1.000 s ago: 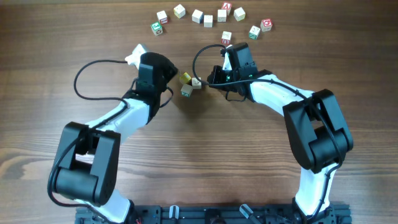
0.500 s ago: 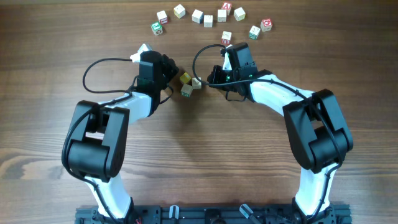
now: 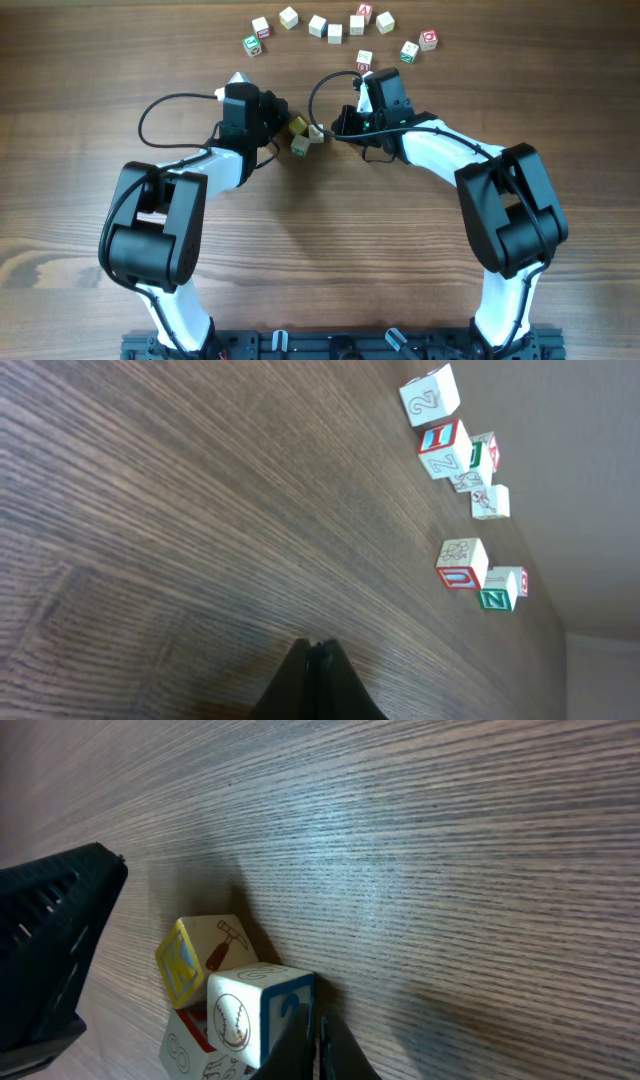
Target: Form a circle
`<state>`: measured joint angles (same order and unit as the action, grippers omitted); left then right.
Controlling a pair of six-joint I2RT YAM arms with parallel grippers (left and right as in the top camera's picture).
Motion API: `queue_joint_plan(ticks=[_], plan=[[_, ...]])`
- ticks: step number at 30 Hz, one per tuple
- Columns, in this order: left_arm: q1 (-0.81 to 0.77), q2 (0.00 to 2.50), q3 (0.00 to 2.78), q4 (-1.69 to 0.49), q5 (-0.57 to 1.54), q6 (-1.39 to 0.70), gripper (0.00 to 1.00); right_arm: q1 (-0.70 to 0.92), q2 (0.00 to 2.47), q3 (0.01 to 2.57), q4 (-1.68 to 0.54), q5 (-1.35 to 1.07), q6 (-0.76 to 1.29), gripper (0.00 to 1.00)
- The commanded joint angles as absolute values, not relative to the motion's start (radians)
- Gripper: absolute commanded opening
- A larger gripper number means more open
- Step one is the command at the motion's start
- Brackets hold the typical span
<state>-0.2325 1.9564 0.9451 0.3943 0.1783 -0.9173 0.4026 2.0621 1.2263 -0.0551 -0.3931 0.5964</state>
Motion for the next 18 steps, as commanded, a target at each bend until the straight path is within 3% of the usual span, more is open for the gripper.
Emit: queue_joint_plan(ticks=[1,18], plan=[[-0.224,1.968,0.963,0.385,0.182,-0.892,0.04,0.406,2.073,1.223,-0.045,-0.451,0.577,0.05],[-0.224,1.968,0.963,0.384,0.182,-0.892,0.04,0.419,2.074,1.222,-0.060,-0.437,0.568,0.05]])
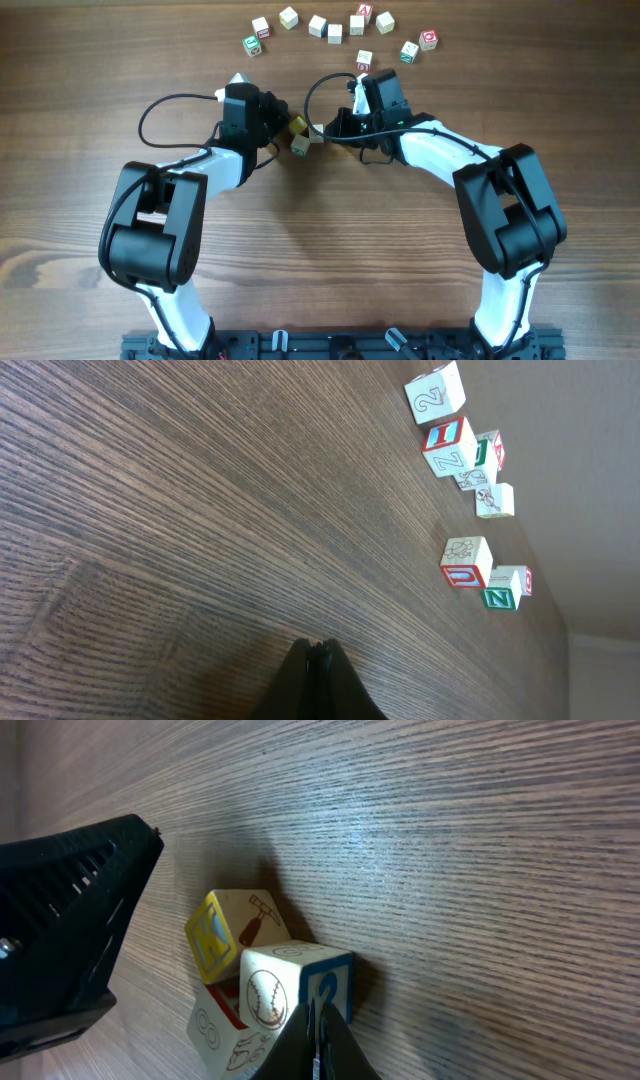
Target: Form a circle
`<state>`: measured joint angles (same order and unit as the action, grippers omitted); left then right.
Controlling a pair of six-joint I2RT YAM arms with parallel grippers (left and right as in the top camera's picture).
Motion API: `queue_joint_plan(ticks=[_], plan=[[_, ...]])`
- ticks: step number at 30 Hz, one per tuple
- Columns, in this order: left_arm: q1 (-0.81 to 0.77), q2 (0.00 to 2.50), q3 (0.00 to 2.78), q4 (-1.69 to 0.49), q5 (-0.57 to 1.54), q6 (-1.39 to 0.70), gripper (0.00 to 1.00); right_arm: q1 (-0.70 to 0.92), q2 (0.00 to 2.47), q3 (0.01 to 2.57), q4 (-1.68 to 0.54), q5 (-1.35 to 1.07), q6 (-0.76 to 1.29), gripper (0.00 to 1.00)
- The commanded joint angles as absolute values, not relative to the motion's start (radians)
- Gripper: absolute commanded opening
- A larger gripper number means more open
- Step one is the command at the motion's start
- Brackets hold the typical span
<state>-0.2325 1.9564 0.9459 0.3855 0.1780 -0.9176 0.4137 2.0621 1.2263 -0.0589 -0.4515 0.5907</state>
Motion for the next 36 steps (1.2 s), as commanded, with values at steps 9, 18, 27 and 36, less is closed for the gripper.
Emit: queue_joint_plan(ticks=[9,18,27,36], plan=[[-0.224,1.968,0.963,0.384,0.183,-0.892,0.04,0.431,2.078,1.222,-0.052,-0.410,0.557,0.05],[-0.224,1.968,0.963,0.377,0.182,-0.893,0.04,0.433,2.080,1.222,-0.043,-0.388,0.557,0.05],[-0.224,1.968,0.963,0.377,0.182,-0.893,0.04,0.434,2.104,1.222,-0.022,-0.374,0.558,0.05],[-0.224,1.968,0.963,0.377,0.182,-0.893,0.04,0.435,2.104,1.222,-0.019,-0.395,0.556,0.04]])
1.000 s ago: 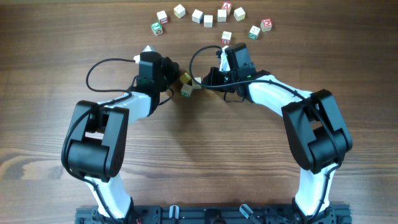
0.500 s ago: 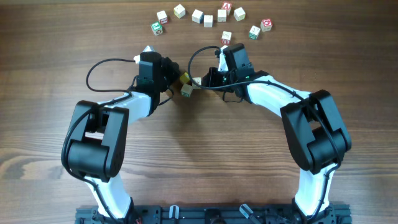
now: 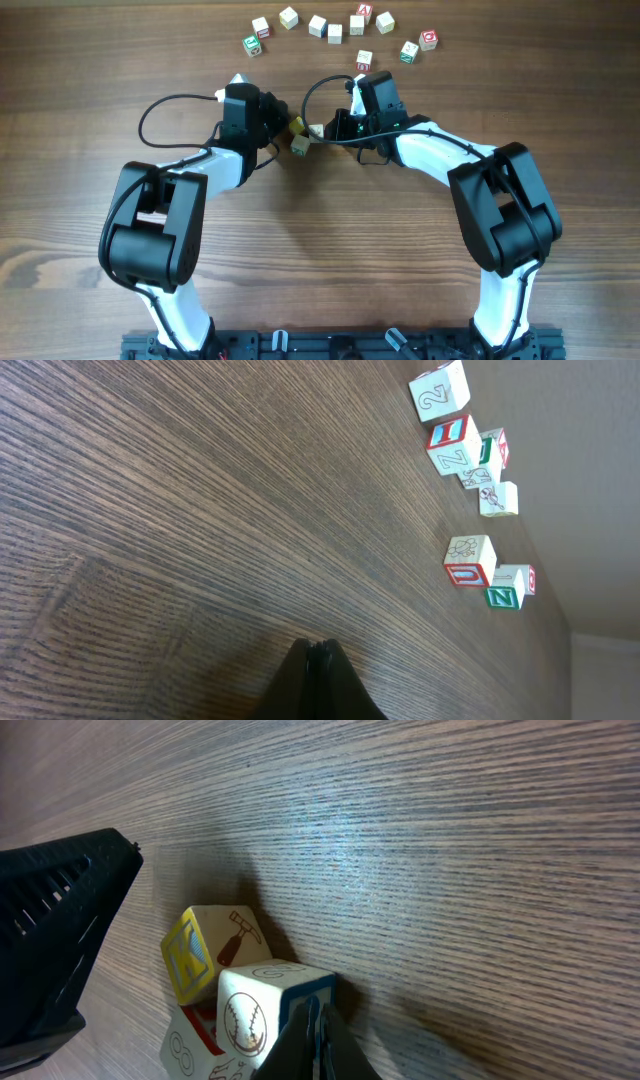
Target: Form a circle
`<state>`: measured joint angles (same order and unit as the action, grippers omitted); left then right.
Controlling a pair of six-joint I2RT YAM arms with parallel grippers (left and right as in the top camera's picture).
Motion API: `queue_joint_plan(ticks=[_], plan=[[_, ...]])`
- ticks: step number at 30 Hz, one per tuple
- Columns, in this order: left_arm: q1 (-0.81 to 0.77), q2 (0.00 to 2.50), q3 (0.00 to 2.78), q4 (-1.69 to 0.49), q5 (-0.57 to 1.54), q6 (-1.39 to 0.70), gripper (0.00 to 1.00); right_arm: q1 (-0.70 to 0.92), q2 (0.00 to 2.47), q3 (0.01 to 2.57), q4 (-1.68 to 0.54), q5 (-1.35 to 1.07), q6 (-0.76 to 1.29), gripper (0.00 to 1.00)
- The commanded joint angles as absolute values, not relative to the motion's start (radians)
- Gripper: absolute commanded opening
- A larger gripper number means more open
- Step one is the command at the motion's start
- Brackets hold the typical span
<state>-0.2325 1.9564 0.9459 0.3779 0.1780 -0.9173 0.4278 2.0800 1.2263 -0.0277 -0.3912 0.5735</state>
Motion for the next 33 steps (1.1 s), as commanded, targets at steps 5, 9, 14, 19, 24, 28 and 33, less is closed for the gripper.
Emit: queue_joint_plan(ticks=[5,9,14,19,24,28,33], plan=[[-0.224,1.968,0.963,0.377,0.182,-0.893,0.04,0.435,2.104,1.222,-0.015,-0.405,0.552,0.05],[-0.224,1.968,0.963,0.377,0.183,-0.893,0.04,0.435,2.104,1.222,-0.011,-0.424,0.549,0.05],[-0.224,1.968,0.963,0.377,0.183,-0.893,0.04,0.435,2.104,1.222,-0.011,-0.427,0.548,0.05],[-0.224,1.968,0.963,0.377,0.183,-0.893,0.04,0.435,2.104,1.222,-0.008,-0.450,0.537,0.05],[-0.224,1.968,0.963,0.377,0.182,-0.893,0.04,0.435,2.104,1.222,-0.007,-0.450,0.531,0.05],[-0.224,1.968,0.963,0.377,0.183,-0.893,0.04,0.435,2.104,1.222,-0.007,-0.445,0.530,0.04],[-0.224,1.968,0.963,0.377,0.182,-0.893,0.04,0.434,2.104,1.223,-0.008,-0.400,0.532,0.05]])
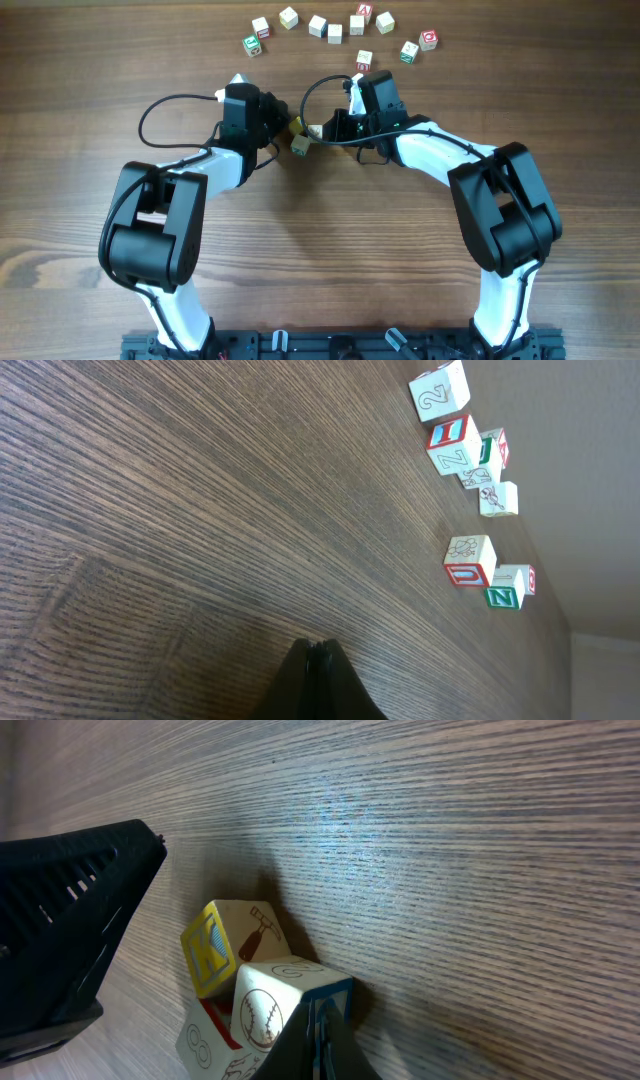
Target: Form a circle
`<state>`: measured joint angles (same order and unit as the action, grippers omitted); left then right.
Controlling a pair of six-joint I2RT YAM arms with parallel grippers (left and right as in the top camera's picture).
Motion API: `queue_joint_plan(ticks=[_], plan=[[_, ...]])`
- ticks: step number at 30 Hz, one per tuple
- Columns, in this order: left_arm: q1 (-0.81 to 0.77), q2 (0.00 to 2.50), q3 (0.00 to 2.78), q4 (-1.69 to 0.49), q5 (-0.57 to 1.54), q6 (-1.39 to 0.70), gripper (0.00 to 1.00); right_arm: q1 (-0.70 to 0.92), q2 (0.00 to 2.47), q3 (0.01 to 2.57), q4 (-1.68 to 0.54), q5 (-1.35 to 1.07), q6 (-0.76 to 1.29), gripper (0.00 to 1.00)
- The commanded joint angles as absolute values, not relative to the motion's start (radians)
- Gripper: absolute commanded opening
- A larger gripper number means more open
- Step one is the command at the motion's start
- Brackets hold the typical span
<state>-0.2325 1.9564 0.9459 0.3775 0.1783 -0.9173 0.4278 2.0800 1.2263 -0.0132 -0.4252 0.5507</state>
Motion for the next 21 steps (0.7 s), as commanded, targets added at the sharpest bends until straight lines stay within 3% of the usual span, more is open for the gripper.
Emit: queue_joint_plan(ticks=[1,21], plan=[[-0.224,1.968,0.963,0.377,0.182,-0.892,0.04,0.432,2.104,1.223,-0.007,-0.395,0.531,0.04],[-0.224,1.961,0.963,0.386,0.182,-0.892,0.04,0.433,2.048,1.225,0.012,-0.519,0.393,0.05]])
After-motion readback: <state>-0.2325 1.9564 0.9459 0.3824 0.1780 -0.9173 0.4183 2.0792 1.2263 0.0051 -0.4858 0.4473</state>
